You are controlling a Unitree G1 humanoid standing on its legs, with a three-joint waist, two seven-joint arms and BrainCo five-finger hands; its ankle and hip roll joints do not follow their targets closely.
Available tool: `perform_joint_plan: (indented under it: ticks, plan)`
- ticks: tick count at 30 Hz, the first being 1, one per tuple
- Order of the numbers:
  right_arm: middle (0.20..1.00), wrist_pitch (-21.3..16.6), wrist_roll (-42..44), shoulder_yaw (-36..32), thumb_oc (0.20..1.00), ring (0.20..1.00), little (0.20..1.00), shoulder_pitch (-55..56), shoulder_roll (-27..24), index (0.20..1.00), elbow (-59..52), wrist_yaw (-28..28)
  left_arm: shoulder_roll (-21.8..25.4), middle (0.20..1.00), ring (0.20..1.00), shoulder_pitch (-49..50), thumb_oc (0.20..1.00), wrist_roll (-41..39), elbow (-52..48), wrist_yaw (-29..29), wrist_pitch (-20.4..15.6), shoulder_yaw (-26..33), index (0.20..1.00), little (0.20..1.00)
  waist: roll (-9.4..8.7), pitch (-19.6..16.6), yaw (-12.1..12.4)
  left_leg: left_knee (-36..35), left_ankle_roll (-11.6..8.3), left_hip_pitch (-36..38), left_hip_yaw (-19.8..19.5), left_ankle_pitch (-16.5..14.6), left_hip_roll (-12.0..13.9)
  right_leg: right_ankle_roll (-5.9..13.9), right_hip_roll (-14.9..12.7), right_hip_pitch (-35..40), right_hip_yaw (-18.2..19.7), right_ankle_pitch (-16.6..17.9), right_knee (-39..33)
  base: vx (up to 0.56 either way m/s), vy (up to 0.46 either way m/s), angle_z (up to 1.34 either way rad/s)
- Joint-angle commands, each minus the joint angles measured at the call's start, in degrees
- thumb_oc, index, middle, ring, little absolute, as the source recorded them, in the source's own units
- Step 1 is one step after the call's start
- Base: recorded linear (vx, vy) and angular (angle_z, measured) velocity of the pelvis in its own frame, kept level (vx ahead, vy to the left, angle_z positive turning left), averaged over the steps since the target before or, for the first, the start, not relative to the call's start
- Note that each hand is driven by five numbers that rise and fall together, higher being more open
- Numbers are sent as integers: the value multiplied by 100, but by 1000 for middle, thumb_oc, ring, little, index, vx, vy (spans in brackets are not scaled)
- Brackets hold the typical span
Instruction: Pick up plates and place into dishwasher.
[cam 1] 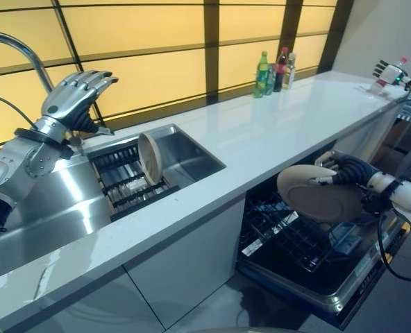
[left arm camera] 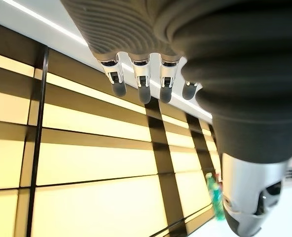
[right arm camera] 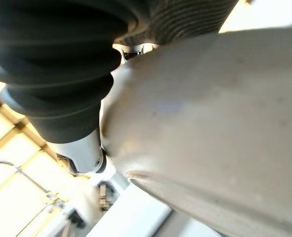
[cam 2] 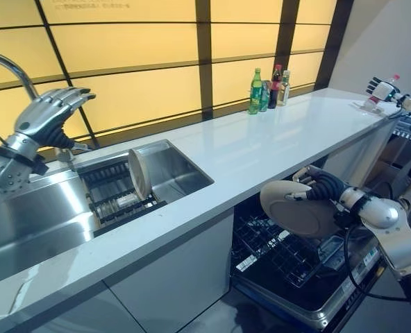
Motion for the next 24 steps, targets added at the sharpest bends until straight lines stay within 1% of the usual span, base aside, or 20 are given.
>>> perform_joint_plan:
  ticks: [1,2,4,6,8,12,14,19,24]
  plan:
    - [200,-282,111,-56,200,200,200,-232,7,200,117,-212,279,1000,1000,-330,1000,272,292,147,343,-65,1000,1000,-33,90,-42,46,126,220,206,-679,-210,536,-280,303,75,-463,39,13,8,-13]
    - [200,-280,80,-56,200,200,200,-228,12,200,132,-230,282,1000,1000,-370,1000,291,309,136,343,-110,1000,1000,-34,98,-41,46,125,218,210,-679,-210,536,-278,297,82,-460,39,22,15,-11]
    - [200,-348,-170,158,200,200,200,-347,42,200,343,-403,238,1000,1000,-581,1000,544,482,108,427,-378,1000,1000,-4,154,-74,46,125,184,238,-666,-210,536,-266,232,130,-442,39,20,26,-14]
    - [200,-282,-365,375,200,200,200,-535,44,200,513,-530,202,1000,1000,-803,1000,657,563,25,514,-645,1000,1000,20,207,-89,46,121,145,249,-654,-211,535,-261,174,167,-426,39,-17,42,-18]
    - [200,-184,-550,788,200,200,200,-950,-3,200,790,-821,126,1000,1000,-1250,1000,973,638,-169,749,-1114,1000,1000,69,345,-118,46,117,6,250,-622,-226,525,-253,9,232,-390,39,-105,73,-14]
    - [200,-262,-336,1300,200,200,200,-1726,-35,200,1254,-1092,-10,1000,1000,-1989,1000,944,970,-173,1015,-1663,1000,1000,96,683,-154,46,121,-260,211,-560,-260,503,-258,-272,308,-315,39,-193,60,-19]
    - [200,-408,-252,1646,200,200,200,-2234,14,200,1552,-1347,-159,1000,1000,-2405,1000,977,1301,-134,1089,-1902,1000,1000,137,939,-158,46,126,-433,169,-512,-289,478,-263,-447,340,-261,39,-179,55,-15]
    - [200,-571,-174,2159,200,200,200,-3066,102,200,1989,-1732,-281,1000,1000,-2951,1000,1053,1611,-170,1248,-2322,1000,1000,195,1279,-115,46,115,-661,71,-436,-343,459,-287,-688,330,-176,39,-106,28,-10]
    - [200,-574,-103,2845,200,200,200,-4072,237,200,2461,-2082,-431,1000,1000,-3539,1000,1071,1871,-222,1395,-2782,1000,1000,233,1517,-13,46,94,-830,-31,-371,-409,453,-346,-841,207,-102,39,-72,10,0]
